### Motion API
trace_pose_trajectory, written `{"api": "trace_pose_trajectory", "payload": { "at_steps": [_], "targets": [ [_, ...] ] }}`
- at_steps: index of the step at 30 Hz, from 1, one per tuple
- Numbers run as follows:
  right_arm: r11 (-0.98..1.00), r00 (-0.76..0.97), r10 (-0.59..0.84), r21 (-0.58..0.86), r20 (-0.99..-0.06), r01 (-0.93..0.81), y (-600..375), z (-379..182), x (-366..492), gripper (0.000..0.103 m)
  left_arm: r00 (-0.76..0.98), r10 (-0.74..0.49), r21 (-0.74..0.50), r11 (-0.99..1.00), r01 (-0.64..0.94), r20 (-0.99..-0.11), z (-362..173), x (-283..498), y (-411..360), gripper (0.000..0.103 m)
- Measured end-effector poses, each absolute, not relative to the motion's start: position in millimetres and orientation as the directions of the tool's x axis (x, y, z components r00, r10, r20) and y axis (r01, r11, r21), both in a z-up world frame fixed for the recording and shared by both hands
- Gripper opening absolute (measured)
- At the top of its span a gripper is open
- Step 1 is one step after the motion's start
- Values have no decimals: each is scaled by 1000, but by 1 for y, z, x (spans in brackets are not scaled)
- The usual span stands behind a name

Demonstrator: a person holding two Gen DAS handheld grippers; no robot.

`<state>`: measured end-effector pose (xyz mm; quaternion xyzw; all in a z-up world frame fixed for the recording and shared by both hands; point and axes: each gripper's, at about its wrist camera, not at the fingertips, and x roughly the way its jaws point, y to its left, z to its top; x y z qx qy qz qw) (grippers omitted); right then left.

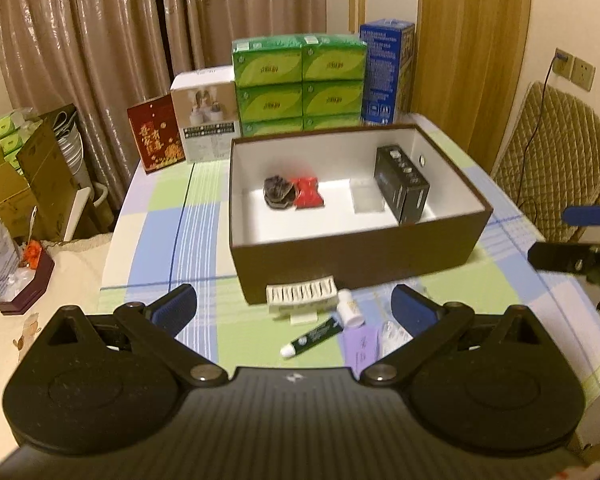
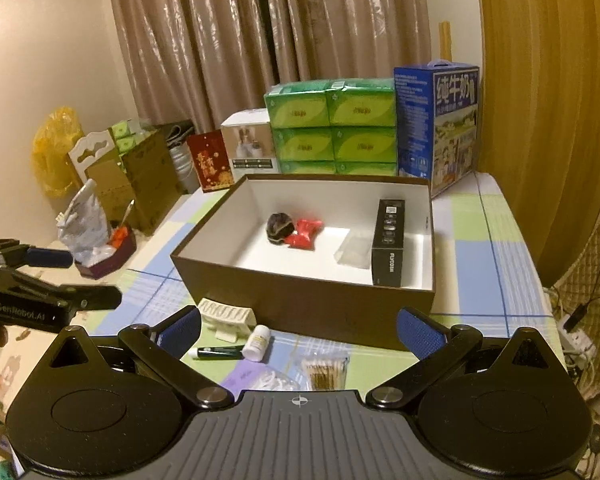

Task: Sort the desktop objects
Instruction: 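Withdraw both tools from the cardboard box, then reach the left tool to the green tube while the right tool reaches the cotton swab bag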

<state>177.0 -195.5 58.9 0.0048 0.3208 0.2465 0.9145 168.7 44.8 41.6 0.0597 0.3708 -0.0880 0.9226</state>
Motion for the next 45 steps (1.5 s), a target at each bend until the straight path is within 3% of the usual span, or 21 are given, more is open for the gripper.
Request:
{"api": "trace_pose_trajectory", "payload": {
  "at_steps": [18, 26, 45],
  "targets": [
    [871, 580, 462, 221, -671, -439, -206, 27, 160, 101, 660, -109, 46, 976, 213, -744, 14, 142, 44, 102],
    [888, 555, 410, 178, -724, -423, -202, 13, 160, 101, 639, -115, 43, 973, 226, -760, 6, 139, 42, 102],
    [920, 540, 360, 193, -761, -342, -207, -17, 174, 101, 584, -115, 32, 971, 235, -804, -23, 154, 51, 99]
  ]
}}
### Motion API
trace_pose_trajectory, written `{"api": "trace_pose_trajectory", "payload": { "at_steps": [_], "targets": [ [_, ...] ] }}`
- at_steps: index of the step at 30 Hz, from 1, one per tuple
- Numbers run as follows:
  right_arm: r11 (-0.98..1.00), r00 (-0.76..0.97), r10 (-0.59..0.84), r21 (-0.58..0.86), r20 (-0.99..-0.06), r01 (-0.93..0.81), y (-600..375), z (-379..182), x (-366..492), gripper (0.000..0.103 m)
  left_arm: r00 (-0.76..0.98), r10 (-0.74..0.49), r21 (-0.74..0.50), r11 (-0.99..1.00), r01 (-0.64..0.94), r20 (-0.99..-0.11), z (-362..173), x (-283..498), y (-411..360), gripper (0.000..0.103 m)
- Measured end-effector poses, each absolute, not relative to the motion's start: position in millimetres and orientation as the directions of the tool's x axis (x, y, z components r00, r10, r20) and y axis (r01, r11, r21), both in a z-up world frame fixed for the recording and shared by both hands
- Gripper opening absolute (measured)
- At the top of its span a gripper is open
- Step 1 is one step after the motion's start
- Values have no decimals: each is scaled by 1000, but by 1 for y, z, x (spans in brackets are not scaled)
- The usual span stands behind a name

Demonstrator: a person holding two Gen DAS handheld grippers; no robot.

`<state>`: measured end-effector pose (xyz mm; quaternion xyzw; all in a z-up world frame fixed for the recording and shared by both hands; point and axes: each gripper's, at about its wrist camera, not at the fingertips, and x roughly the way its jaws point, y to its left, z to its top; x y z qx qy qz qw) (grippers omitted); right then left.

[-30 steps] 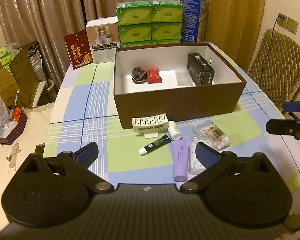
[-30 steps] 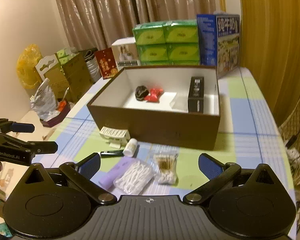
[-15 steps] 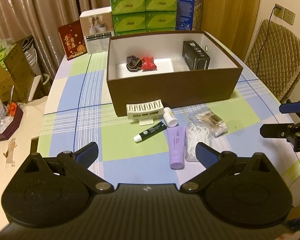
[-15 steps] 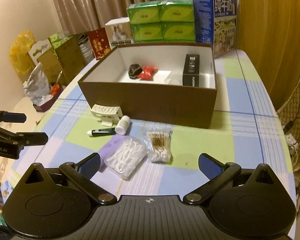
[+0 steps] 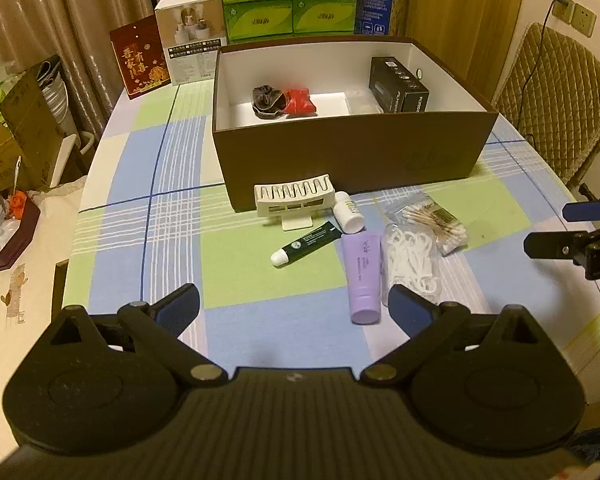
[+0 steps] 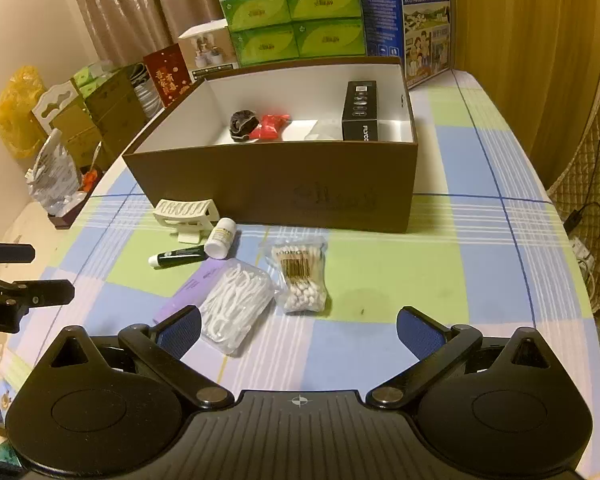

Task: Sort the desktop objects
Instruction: 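Reach the left tool to the green tube while the right tool reaches the cotton swab bag, then close the left tool on the green tube while the right tool grasps the swab bag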

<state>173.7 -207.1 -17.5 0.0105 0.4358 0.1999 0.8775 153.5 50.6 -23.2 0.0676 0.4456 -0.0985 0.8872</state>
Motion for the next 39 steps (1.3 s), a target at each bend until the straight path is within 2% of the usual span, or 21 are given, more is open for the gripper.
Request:
{"api": "trace_pose_trajectory", "payload": {
  "at_steps": [7, 11, 20, 27, 31, 39],
  "targets": [
    [922, 549, 360, 197, -754, -333, -206, -24, 181, 101, 592, -141, 42, 958, 285, -793, -33, 160, 52, 97],
    [918, 544, 365, 195, -756, -345, -203, -33, 186, 86, 590, -161, 47, 946, 321, -791, -41, 168, 53, 95],
    [918, 524, 357, 189, -773, -348, -197, -60, 201, 65, 561, -162, 47, 939, 340, -812, -72, 196, 58, 87],
    [919, 517, 351, 182, -780, -350, -190, -76, 217, 59, 524, -166, 59, 921, 385, -835, -94, 218, 54, 85],
    [918, 510, 342, 167, -789, -359, -183, -84, 227, 55, 499, -177, 61, 903, 425, -848, -102, 229, 50, 71],
    [916, 490, 328, 147, -808, -373, -176, -98, 241, 43, 479, -185, 79, 874, 479, -858, -115, 248, 43, 71]
  ]
}}
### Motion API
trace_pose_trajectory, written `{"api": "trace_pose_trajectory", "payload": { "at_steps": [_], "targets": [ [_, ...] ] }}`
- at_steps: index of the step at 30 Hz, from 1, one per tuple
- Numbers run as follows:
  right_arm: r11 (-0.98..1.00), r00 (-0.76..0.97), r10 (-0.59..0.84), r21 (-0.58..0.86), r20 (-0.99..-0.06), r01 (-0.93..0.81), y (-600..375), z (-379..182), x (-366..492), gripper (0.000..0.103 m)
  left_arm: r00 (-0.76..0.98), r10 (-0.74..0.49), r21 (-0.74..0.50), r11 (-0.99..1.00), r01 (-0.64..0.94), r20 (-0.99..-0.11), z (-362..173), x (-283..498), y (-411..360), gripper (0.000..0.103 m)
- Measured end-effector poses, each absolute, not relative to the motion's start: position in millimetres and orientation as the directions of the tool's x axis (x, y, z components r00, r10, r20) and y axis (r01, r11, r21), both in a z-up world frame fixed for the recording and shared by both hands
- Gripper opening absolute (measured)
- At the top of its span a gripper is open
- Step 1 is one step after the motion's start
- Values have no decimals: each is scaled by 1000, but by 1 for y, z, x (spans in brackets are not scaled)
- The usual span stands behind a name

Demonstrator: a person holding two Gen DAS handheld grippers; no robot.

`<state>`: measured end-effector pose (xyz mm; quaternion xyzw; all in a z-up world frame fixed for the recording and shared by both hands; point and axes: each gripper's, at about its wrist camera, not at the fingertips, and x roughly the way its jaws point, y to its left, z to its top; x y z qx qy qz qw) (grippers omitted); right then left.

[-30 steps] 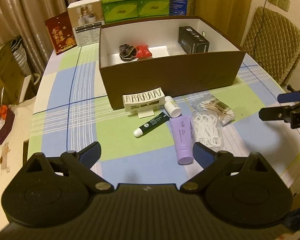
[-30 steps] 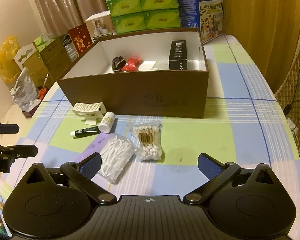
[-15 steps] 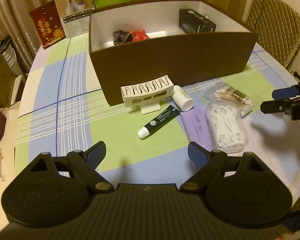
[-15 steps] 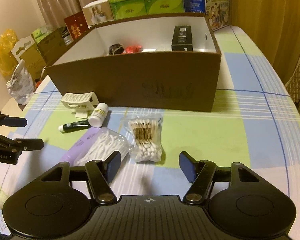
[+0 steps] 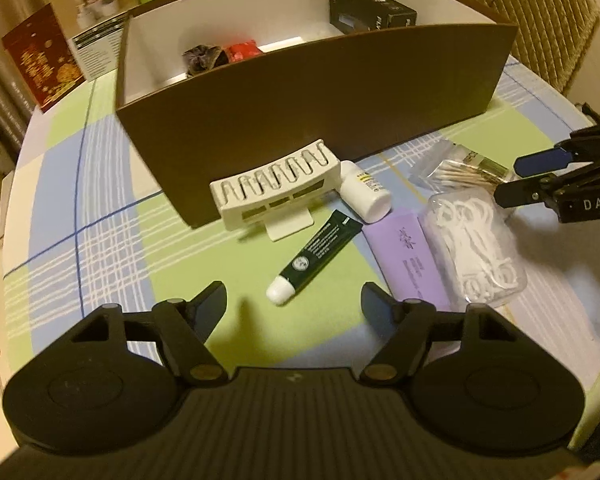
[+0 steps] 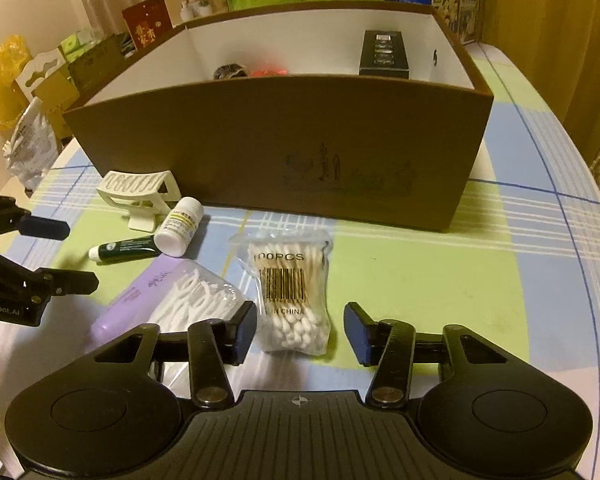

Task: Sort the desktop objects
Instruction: 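Close the left tool on the green tube while the right tool grasps the swab bag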

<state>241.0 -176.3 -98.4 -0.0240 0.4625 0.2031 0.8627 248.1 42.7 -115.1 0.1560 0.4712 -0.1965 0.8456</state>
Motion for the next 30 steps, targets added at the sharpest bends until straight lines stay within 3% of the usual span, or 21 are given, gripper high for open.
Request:
{"api": "trace_pose_trajectory", "payload": {
  "at_steps": [3, 8, 10, 15, 17, 19, 20, 26, 27, 29, 30],
  "targets": [
    [920, 485, 318, 140, -815, -367, -178, -99, 244, 30, 470, -186, 90, 859, 505, -863, -121, 256, 38, 69],
    [936, 490, 268, 103, -830, -338, -187, -97, 248, 29, 453, -202, 86, 838, 539, -868, -128, 265, 30, 62],
    [946, 492, 248, 98, -835, -310, -195, -97, 250, 29, 440, -209, 76, 834, 547, -873, -132, 268, 27, 50],
    [963, 493, 215, 99, -843, -251, -218, -95, 249, 29, 429, -232, 55, 827, 559, -873, -135, 275, 24, 43],
    [967, 493, 206, 100, -845, -233, -226, -93, 246, 29, 422, -245, 43, 823, 567, -873, -136, 276, 25, 36],
    [970, 492, 204, 106, -847, -219, -233, -92, 245, 29, 414, -255, 30, 822, 569, -874, -136, 276, 25, 18],
    [972, 492, 200, 107, -847, -211, -236, -92, 244, 29, 410, -257, 22, 825, 565, -875, -136, 275, 27, 15],
    [971, 488, 211, 123, -847, -207, -240, -91, 241, 29, 384, -211, -11, 887, 462, -899, -132, 270, 44, 14],
    [970, 487, 212, 123, -847, -208, -240, -91, 242, 31, 381, -206, -14, 893, 449, -902, -131, 268, 48, 14],
    [968, 488, 218, 126, -845, -215, -239, -90, 244, 45, 367, -203, -32, 906, 423, -908, -130, 265, 57, 14],
    [969, 496, 215, 120, -841, -217, -239, -90, 244, 58, 360, -205, -42, 911, 411, -910, -130, 265, 59, 14]
  ]
}}
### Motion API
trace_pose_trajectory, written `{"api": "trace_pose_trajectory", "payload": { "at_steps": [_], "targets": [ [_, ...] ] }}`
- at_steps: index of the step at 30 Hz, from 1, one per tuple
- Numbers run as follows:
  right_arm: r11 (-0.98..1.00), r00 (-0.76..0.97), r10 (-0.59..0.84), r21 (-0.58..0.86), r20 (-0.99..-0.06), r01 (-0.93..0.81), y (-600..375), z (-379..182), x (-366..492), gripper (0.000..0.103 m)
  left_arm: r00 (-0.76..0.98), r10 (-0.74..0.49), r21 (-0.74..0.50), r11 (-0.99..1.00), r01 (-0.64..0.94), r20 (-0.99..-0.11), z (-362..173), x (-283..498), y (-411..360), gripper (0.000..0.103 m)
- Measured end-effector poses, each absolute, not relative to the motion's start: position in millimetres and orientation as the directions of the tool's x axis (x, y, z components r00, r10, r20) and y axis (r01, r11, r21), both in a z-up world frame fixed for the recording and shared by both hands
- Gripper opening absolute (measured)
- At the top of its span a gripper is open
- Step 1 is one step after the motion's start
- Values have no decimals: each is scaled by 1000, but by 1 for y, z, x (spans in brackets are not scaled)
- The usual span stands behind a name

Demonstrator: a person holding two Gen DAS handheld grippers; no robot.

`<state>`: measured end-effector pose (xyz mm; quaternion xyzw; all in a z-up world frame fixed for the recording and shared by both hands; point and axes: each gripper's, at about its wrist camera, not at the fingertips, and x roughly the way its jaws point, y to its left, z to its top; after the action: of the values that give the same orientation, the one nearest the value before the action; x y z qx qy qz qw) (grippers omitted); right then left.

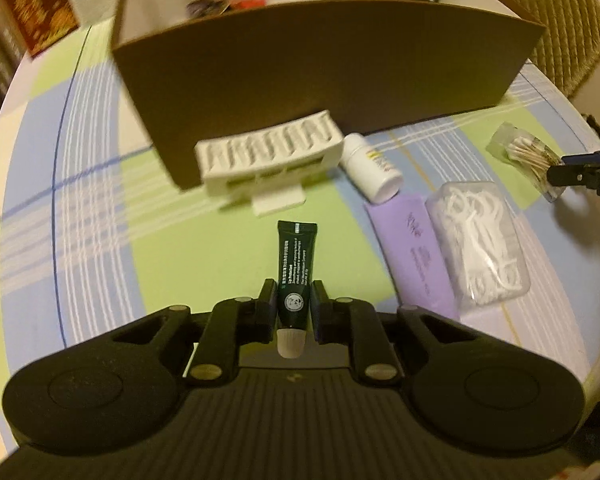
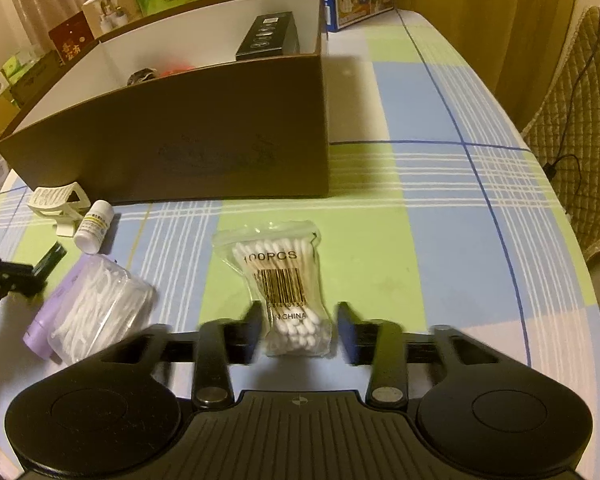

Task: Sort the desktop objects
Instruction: 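Close the left tool on the green tube while the right tool grasps the swab bag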

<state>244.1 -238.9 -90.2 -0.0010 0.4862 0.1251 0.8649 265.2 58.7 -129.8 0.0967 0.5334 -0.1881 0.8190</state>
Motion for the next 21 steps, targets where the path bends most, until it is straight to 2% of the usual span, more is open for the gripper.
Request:
{"api": "trace_pose_trajectory", "payload": {
  "at_steps": [1, 9, 12, 15, 19, 21],
  "targets": [
    [968, 504, 214, 113, -837, -223, -238, -90, 245, 63, 355, -207, -53, 916, 398, -912, -129, 265, 62, 15],
    [962, 489, 211, 91, -847, -258, -232, -97, 257, 63, 379, -191, -25, 916, 401, -906, -131, 274, 47, 21],
    [958, 489, 215, 86, -845, -272, -229, -98, 259, 63, 384, -183, -10, 912, 410, -905, -132, 275, 41, 21],
    [956, 491, 215, 80, -844, -281, -226, -100, 261, 63, 389, -180, -12, 917, 398, -903, -132, 272, 41, 15],
    [952, 486, 216, 71, -847, -299, -219, -105, 262, 63, 391, -166, -6, 925, 379, -905, -132, 265, 42, 15],
    [950, 481, 199, 48, -854, -308, -215, -108, 260, 59, 389, -165, -8, 927, 374, -906, -132, 261, 43, 15]
  ]
}}
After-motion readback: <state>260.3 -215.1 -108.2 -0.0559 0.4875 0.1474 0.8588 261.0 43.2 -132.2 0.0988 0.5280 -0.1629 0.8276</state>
